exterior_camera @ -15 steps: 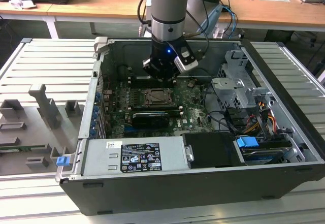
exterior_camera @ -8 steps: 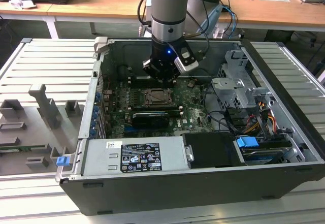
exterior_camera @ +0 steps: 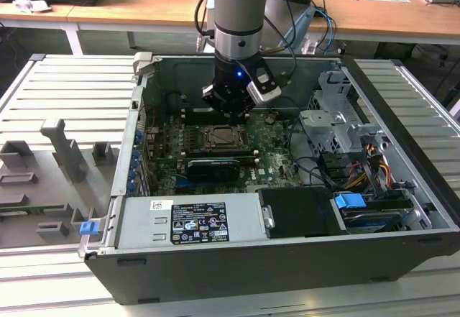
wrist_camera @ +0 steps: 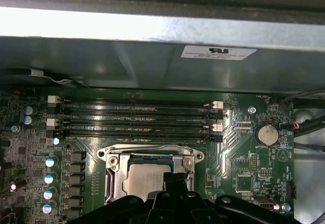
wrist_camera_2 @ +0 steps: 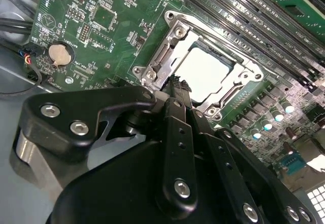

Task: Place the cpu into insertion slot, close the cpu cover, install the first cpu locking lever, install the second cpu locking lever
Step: 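Install the second cpu locking lever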

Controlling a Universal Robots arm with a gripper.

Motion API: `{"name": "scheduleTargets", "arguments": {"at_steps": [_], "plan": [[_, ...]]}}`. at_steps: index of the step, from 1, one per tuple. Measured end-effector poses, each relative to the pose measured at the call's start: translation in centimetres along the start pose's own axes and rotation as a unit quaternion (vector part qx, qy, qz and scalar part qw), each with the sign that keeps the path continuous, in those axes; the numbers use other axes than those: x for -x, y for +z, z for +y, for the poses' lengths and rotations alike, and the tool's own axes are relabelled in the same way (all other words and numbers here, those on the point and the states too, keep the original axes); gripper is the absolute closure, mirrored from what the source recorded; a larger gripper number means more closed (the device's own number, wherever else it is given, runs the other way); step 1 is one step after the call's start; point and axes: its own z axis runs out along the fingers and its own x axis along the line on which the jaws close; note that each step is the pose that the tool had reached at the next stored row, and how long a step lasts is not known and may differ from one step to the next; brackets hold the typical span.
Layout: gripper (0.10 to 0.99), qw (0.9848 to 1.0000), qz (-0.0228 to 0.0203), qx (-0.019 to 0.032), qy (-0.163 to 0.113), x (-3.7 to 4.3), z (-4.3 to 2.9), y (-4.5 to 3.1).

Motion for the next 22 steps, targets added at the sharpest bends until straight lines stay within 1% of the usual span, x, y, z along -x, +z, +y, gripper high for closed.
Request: {"name": "scheduleTargets", "arguments": {"at_steps": [7,10,12,13,15,22], "plan": [[0.98,1.0,0.0,-0.0008,0.0,0.0,-0.15,-0.01],[0.98,1.0,0.0,-0.0016,0.0,0.02,-0.15,-0.4],[0.98,1.0,0.0,-0.0025,0.001,0.04,-0.12,-0.79],[0.98,1.0,0.0,-0.003,0.001,0.06,-0.1,-1.14],[0.98,1.0,0.0,-0.0031,0.002,0.07,-0.09,-1.46],[0.98,1.0,-0.0001,-0.0031,0.003,0.06,-0.63,-1.57]]}}
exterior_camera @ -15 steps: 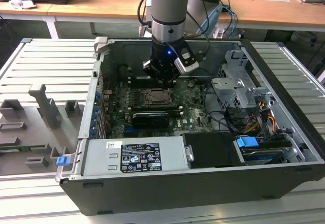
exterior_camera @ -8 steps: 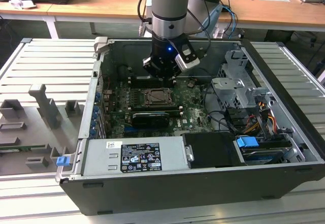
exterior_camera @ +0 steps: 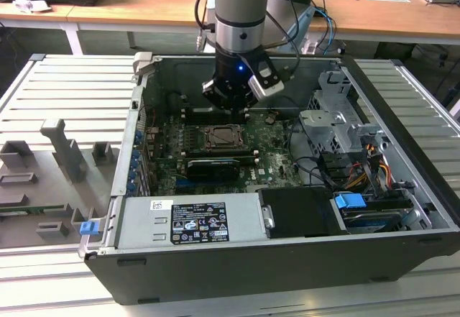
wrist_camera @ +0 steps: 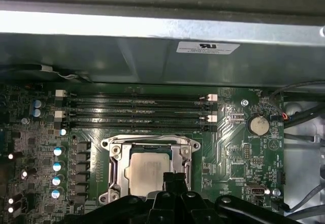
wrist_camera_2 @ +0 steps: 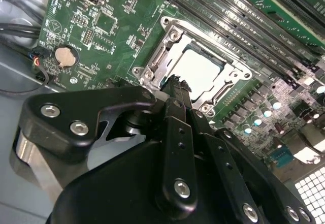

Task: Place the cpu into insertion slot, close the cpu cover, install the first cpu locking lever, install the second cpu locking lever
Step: 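Install the second cpu locking lever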

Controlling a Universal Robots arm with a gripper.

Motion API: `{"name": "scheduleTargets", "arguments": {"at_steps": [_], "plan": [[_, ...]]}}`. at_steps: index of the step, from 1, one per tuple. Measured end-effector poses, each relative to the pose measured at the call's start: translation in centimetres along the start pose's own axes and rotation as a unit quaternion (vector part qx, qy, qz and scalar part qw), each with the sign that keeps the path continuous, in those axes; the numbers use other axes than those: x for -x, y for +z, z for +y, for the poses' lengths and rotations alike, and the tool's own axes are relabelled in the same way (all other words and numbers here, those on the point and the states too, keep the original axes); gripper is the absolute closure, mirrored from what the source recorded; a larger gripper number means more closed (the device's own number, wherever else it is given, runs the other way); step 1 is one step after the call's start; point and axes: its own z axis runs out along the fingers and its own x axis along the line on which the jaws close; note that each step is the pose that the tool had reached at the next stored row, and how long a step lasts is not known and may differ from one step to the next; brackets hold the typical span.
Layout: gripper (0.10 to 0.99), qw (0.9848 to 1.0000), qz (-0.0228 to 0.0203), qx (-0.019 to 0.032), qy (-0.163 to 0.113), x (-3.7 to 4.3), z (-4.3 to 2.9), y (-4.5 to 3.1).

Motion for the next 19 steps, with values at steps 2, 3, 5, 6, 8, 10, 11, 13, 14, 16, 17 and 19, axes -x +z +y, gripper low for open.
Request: {"name": "scheduleTargets", "arguments": {"at_steps": [2,3,5,6,8,10,11,13,14,16,17,19], "plan": [[0.98,1.0,0.0,0.0,0.0,0.0,-0.13,-0.01],[0.98,1.0,0.0,0.0,0.0,0.0,-0.22,-0.01],[0.98,1.0,0.0,0.0,0.0,-0.01,-0.48,-0.03],[0.98,1.0,0.0,0.0,0.0,-0.01,-0.58,-0.04],[0.98,1.0,0.0,0.0,0.0,-0.02,-0.82,-0.05],[0.98,1.0,0.0,0.0,0.0,-0.02,-0.95,-0.06],[0.98,1.0,0.0,0.0,0.0,-0.02,-1.03,-0.07],[0.98,1.0,0.0005,0.0001,0.0,-0.02,-1.15,-0.07],[0.98,1.0,0.0016,0.0001,0.0,0.01,-1.18,-0.07],[0.98,1.0,0.0032,0.0006,0.0,0.05,-1.15,-0.65],[0.98,1.0,0.0032,0.0008,0.0,0.06,-1.22,-0.67],[0.98,1.0,0.0033,0.0008,0.0,0.04,-1.72,-0.7]]}}
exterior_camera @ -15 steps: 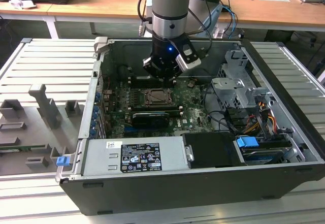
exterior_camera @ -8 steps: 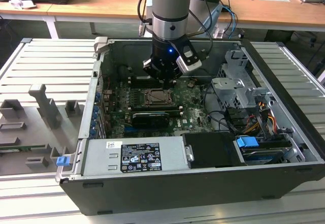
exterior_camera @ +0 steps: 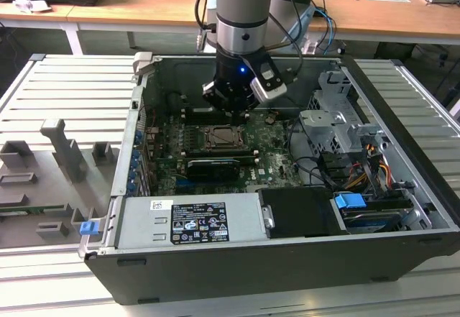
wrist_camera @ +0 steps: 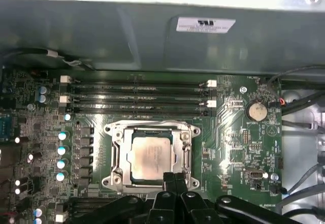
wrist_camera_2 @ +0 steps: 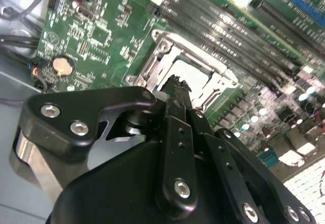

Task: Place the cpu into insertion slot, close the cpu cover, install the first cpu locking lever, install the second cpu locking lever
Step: 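Install the second cpu locking lever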

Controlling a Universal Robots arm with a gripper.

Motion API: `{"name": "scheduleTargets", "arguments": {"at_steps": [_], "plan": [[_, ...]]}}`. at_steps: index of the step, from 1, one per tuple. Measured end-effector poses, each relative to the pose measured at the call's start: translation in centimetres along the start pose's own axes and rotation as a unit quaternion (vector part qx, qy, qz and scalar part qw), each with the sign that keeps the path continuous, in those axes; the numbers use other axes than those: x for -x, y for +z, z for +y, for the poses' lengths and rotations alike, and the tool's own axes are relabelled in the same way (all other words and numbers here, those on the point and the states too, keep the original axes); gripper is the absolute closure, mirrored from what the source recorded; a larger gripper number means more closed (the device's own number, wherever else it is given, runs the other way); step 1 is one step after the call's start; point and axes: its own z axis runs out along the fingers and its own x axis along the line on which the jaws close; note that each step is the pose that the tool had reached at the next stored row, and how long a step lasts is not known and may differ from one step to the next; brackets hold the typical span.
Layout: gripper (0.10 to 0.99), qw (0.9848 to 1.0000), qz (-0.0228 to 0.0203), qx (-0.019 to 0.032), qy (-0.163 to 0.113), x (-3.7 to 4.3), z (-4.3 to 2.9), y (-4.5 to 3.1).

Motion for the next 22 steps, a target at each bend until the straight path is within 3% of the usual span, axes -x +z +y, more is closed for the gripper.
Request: {"name": "scheduleTargets", "arguments": {"at_steps": [3,7,12,22], "plan": [[0.98,1.0,0.0002,0.0004,0.0,-0.03,-0.86,0.09],[0.98,1.0,0.0024,0.0029,-0.005,-0.05,-1.09,0.54],[0.98,0.9999,0.0021,0.0138,-0.005,-0.09,-2.11,0.68],[0.98,0.9999,0.002,0.0159,-0.005,-0.11,-2.73,0.77]]}}
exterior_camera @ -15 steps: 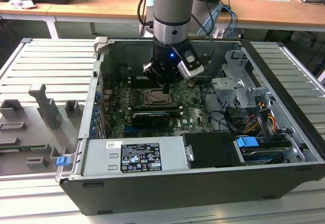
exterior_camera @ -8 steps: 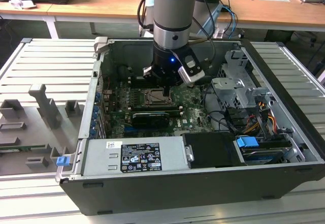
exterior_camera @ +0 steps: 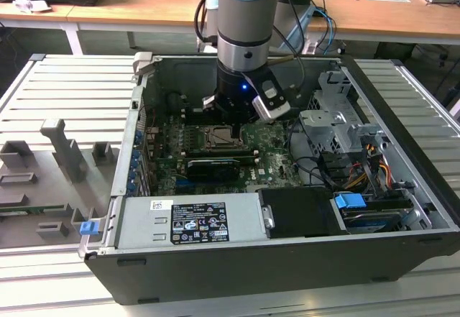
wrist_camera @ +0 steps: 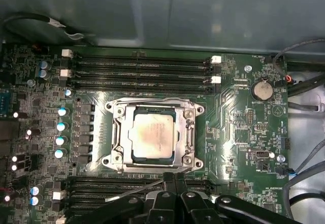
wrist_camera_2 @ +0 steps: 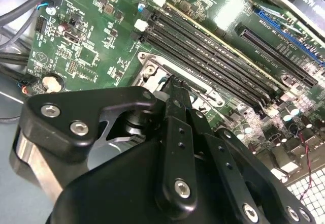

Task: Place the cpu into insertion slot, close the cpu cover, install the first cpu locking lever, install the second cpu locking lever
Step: 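Install the second cpu locking lever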

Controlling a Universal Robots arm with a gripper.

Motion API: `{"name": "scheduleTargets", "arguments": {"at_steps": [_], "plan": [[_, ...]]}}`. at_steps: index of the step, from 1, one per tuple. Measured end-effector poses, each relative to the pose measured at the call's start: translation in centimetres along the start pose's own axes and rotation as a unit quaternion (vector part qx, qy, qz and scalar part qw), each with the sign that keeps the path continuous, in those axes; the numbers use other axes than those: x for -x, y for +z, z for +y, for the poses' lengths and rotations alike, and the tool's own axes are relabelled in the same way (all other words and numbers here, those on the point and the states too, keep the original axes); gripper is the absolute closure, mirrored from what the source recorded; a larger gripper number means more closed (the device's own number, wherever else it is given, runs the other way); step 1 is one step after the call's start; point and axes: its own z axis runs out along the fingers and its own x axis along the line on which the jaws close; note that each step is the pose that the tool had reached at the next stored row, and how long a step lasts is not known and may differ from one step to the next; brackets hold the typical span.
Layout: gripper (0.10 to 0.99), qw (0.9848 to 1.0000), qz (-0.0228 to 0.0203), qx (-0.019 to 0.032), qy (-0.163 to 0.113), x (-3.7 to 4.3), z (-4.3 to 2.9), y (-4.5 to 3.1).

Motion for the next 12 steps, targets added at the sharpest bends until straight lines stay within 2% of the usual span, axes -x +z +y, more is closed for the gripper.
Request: {"name": "scheduleTargets", "arguments": {"at_steps": [6,8,11,12], "plan": [[0.98,1.0,-0.0001,0.0029,0.0,-0.09,-0.44,-0.01],[0.98,1.0,-0.0002,0.0076,0.0,-0.91,-0.6,0.1],[0.98,1.0,-0.0002,0.0087,0.0,-1.35,-0.95,0.23],[0.98,1.0,-0.0003,0.0094,0.0,-1.91,-0.96,0.28]]}}
